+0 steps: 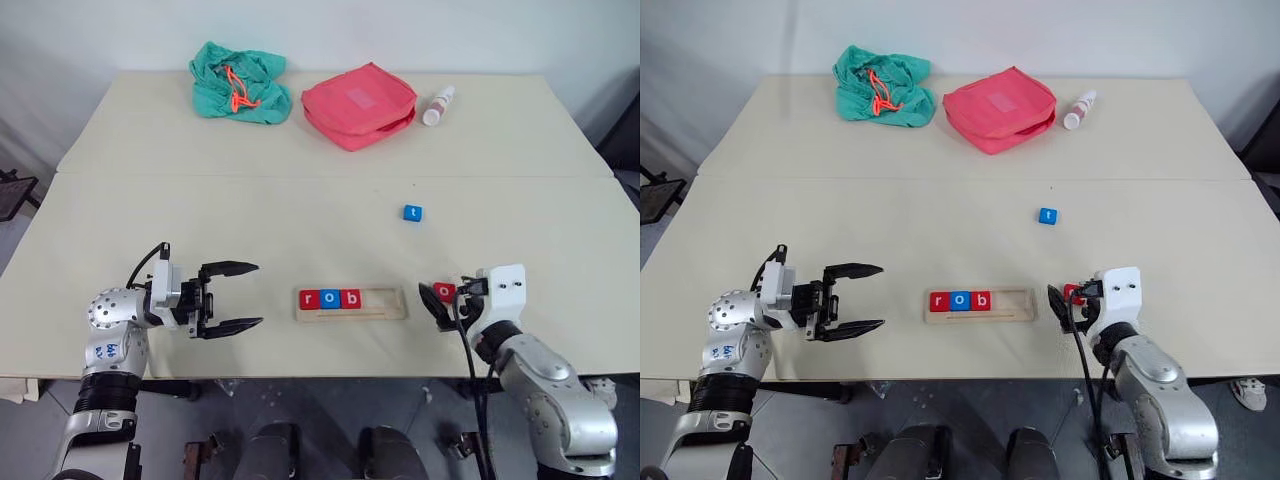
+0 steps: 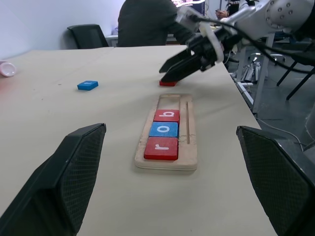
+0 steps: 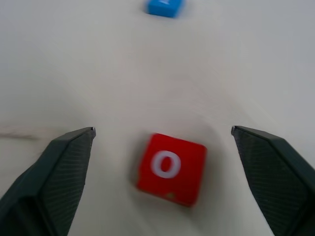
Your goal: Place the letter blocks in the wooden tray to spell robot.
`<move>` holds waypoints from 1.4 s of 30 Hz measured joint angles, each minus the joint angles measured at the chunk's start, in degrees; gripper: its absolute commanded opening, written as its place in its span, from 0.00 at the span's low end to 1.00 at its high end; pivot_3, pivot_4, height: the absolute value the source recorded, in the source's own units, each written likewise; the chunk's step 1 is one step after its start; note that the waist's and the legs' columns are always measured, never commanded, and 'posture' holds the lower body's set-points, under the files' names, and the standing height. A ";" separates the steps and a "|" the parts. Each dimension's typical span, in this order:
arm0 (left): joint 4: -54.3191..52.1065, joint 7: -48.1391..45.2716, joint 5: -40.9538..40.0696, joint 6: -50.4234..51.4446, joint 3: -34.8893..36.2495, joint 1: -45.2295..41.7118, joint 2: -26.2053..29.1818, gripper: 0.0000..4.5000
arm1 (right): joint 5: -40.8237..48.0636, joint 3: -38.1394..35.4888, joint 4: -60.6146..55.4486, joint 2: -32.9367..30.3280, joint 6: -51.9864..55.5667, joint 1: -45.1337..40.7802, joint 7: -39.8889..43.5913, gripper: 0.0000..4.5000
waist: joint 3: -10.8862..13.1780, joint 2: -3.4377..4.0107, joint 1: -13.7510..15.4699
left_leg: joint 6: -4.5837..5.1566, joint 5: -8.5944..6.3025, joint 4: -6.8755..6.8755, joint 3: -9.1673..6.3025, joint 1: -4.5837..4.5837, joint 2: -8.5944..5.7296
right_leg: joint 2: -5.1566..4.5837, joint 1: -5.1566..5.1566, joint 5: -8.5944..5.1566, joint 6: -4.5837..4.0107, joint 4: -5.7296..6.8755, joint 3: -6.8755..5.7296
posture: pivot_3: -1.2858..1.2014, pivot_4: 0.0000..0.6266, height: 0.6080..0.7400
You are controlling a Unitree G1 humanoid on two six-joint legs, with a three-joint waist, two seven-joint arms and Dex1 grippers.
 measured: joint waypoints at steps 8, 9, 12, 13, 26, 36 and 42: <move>-0.23 0.07 0.00 -0.18 0.09 0.46 0.27 1.00 | 0.09 2.82 7.08 -19.57 -6.20 -2.75 21.96 0.99 | -0.01 -0.01 -0.08 | 0.01 0.00 0.01 0.12 0.00 0.04 | 0.00 0.00 0.00 0.00 -0.06 -0.01 | 0.52 0.24 1.00; -0.34 0.17 0.00 -0.27 0.12 0.64 0.23 1.00 | -0.27 3.84 9.15 -21.79 -7.52 -4.35 24.87 0.99 | -0.01 -0.01 -0.10 | 0.01 0.00 0.02 0.14 0.00 0.03 | -0.01 0.00 0.00 0.00 -0.07 -0.01 | 0.52 0.24 1.00; -0.89 0.82 0.00 -0.61 0.20 1.62 0.00 1.00 | -2.23 6.22 17.18 -27.60 -12.59 -10.55 32.85 0.99 | -0.01 -0.02 -0.06 | 0.01 0.00 0.02 0.16 0.00 0.06 | -0.01 0.00 0.00 0.00 -0.10 -0.04 | 0.52 0.24 1.00; -1.01 0.99 0.00 -0.61 0.15 1.85 -0.13 1.00 | -3.02 6.86 19.60 -28.28 -13.98 -12.23 34.55 0.99 | -0.01 -0.02 -0.07 | 0.01 0.00 0.02 0.16 -0.01 0.06 | -0.02 0.00 0.00 0.00 -0.11 -0.05 | 0.52 0.24 1.00; -7.37 4.38 -0.01 -0.59 1.18 7.16 -0.25 1.00 | -13.22 19.00 48.68 -29.96 -34.53 -29.64 55.60 0.91 | -0.01 -0.03 0.00 | 0.02 0.01 0.13 0.09 -0.07 0.04 | -0.05 0.05 0.00 0.00 -0.13 -0.13 | 0.52 0.24 1.00; -7.71 5.50 -0.01 -0.59 1.57 8.35 -0.13 1.00 | -13.85 19.59 47.37 -29.47 -32.76 -29.90 56.03 0.32 | -0.01 -0.04 -0.04 | 0.01 0.01 0.23 0.01 0.01 0.08 | -0.02 0.26 0.00 0.00 -0.21 -0.21 | 0.52 0.24 1.00; -6.72 5.50 -0.01 -0.66 1.55 7.05 -0.16 1.00 | -10.05 17.87 38.92 -28.86 -22.92 -30.33 54.71 0.32 | 0.00 -0.01 -0.02 | 0.01 0.01 0.19 0.00 -0.02 0.07 | -0.03 0.23 0.00 0.00 -0.24 -0.22 | 0.52 0.24 1.00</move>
